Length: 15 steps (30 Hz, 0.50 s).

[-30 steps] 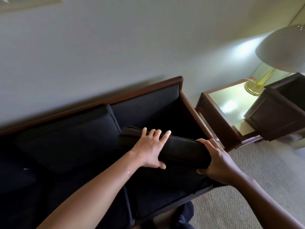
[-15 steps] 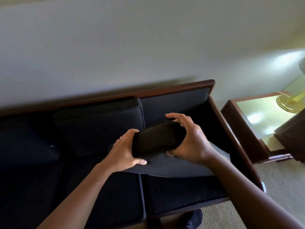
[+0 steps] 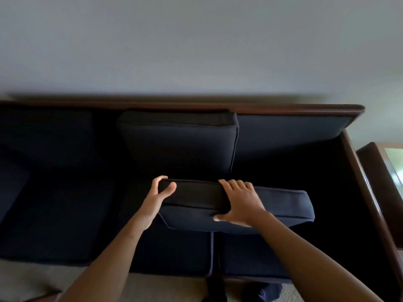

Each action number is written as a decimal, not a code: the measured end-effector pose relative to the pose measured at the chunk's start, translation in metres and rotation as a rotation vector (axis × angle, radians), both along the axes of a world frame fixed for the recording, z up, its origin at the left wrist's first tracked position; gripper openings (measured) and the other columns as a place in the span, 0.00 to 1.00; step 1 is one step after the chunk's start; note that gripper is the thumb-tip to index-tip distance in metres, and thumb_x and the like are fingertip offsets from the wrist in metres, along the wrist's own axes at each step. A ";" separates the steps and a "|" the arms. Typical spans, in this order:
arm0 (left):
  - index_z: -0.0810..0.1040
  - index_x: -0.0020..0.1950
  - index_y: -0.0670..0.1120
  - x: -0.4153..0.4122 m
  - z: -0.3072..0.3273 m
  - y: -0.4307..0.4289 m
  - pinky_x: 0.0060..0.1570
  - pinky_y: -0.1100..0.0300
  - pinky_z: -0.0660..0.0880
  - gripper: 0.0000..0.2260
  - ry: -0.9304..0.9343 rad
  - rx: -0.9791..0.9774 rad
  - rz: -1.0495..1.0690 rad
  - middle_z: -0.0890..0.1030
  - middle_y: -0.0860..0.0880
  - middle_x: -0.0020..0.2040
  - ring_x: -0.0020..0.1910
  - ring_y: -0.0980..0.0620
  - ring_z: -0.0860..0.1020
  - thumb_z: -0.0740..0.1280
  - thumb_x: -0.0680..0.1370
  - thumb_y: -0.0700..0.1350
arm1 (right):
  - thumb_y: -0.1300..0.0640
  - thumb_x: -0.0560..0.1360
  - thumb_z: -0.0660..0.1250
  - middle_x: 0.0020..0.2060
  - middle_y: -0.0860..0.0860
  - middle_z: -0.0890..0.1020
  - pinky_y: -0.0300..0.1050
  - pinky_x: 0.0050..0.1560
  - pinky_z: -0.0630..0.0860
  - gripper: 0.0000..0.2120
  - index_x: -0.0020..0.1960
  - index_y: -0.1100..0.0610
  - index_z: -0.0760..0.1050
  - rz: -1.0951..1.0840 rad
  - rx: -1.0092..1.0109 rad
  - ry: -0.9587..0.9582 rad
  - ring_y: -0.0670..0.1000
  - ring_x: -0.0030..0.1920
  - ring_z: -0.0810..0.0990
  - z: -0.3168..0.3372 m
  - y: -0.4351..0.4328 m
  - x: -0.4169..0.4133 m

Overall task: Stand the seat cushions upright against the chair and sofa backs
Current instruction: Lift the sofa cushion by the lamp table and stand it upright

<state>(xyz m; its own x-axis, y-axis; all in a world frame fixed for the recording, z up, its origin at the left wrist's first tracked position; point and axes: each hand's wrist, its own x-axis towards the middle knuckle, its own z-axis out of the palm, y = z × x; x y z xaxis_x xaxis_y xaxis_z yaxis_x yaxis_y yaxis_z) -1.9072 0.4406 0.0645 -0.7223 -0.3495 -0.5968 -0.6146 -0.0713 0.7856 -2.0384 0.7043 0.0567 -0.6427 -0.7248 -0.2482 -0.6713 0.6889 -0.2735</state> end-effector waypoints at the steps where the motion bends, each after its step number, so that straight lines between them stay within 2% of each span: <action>1: 0.71 0.70 0.64 0.001 -0.004 -0.001 0.66 0.50 0.74 0.39 0.008 -0.091 0.010 0.76 0.52 0.69 0.69 0.50 0.76 0.81 0.63 0.68 | 0.18 0.61 0.62 0.71 0.48 0.72 0.55 0.73 0.64 0.58 0.81 0.50 0.55 -0.012 0.019 0.038 0.55 0.69 0.71 -0.008 0.015 0.000; 3: 0.71 0.70 0.62 -0.001 -0.010 -0.001 0.64 0.53 0.75 0.42 0.037 -0.184 -0.075 0.77 0.53 0.67 0.67 0.52 0.76 0.87 0.61 0.59 | 0.19 0.60 0.62 0.69 0.49 0.73 0.55 0.72 0.65 0.58 0.80 0.51 0.58 -0.047 0.005 0.084 0.54 0.68 0.72 -0.015 0.038 -0.002; 6: 0.67 0.75 0.62 -0.007 -0.018 -0.003 0.72 0.48 0.69 0.54 0.058 -0.355 -0.227 0.67 0.54 0.76 0.75 0.52 0.66 0.87 0.53 0.64 | 0.22 0.56 0.67 0.67 0.50 0.76 0.55 0.70 0.66 0.58 0.78 0.52 0.64 -0.104 0.015 0.140 0.55 0.66 0.74 -0.017 0.070 -0.010; 9: 0.62 0.80 0.56 -0.014 -0.020 -0.011 0.74 0.50 0.65 0.61 0.048 -0.616 -0.484 0.55 0.53 0.83 0.78 0.54 0.58 0.85 0.52 0.68 | 0.27 0.55 0.71 0.66 0.51 0.76 0.56 0.71 0.66 0.58 0.78 0.52 0.64 -0.113 0.086 0.163 0.56 0.65 0.74 -0.017 0.103 -0.022; 10: 0.61 0.81 0.53 -0.016 -0.019 -0.010 0.75 0.50 0.65 0.61 0.034 -0.752 -0.597 0.56 0.51 0.83 0.79 0.51 0.58 0.85 0.54 0.66 | 0.29 0.55 0.72 0.65 0.51 0.76 0.56 0.70 0.66 0.57 0.78 0.52 0.64 -0.115 0.121 0.162 0.56 0.65 0.74 -0.017 0.110 -0.026; 12: 0.61 0.81 0.47 -0.022 -0.020 -0.004 0.76 0.47 0.66 0.58 0.036 -1.053 -0.776 0.65 0.47 0.78 0.78 0.44 0.63 0.84 0.59 0.63 | 0.32 0.55 0.74 0.63 0.51 0.77 0.55 0.69 0.68 0.54 0.76 0.53 0.65 -0.117 0.170 0.158 0.56 0.62 0.76 -0.019 0.117 -0.030; 15: 0.64 0.79 0.48 -0.032 -0.019 0.009 0.65 0.46 0.74 0.55 0.002 -1.229 -0.846 0.73 0.47 0.67 0.66 0.42 0.73 0.83 0.58 0.62 | 0.34 0.56 0.76 0.57 0.50 0.78 0.56 0.64 0.70 0.49 0.72 0.53 0.68 -0.126 0.158 0.152 0.56 0.56 0.77 -0.020 0.118 -0.030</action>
